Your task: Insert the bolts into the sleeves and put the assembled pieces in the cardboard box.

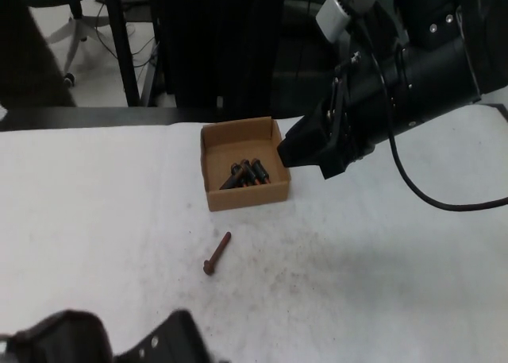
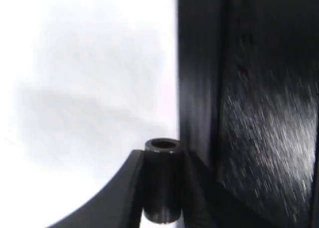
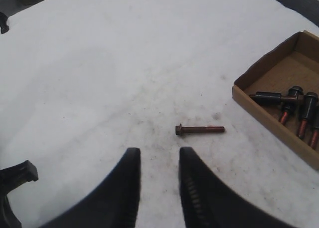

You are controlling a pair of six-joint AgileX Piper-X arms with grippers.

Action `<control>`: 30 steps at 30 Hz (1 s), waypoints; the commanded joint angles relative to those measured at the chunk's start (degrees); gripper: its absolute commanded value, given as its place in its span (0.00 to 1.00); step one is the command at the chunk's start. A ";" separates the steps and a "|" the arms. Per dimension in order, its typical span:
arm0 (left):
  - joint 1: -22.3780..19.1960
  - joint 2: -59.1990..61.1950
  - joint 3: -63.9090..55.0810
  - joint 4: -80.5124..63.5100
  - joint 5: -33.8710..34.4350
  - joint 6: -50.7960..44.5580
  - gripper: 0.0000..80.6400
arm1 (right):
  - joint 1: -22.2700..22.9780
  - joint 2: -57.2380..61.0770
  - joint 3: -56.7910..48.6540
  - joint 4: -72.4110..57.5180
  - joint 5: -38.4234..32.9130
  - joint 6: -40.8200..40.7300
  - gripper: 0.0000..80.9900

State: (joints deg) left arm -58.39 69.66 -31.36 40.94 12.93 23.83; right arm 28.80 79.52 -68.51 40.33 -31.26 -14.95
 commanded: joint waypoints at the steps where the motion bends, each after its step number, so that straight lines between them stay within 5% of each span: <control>1: 0.75 0.14 -1.18 -1.95 -0.65 -2.06 0.00 | -0.22 -0.14 -0.72 -0.67 -0.59 0.43 0.32; 11: 16.51 0.14 -2.92 -7.49 -3.42 -4.80 0.00 | -2.13 -0.14 -0.72 -0.67 -0.86 0.43 0.32; 17: 26.66 0.24 -7.27 -11.55 1.77 -5.06 0.00 | -2.17 -0.14 -0.72 -0.51 -0.88 0.43 0.36; 30: 37.66 0.24 -10.49 -14.54 0.87 -7.76 0.00 | -1.95 8.85 -0.72 2.79 -0.04 -4.72 0.38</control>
State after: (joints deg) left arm -22.72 69.77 -41.21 26.91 14.28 18.36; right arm 26.92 87.95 -68.75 42.36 -31.06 -18.12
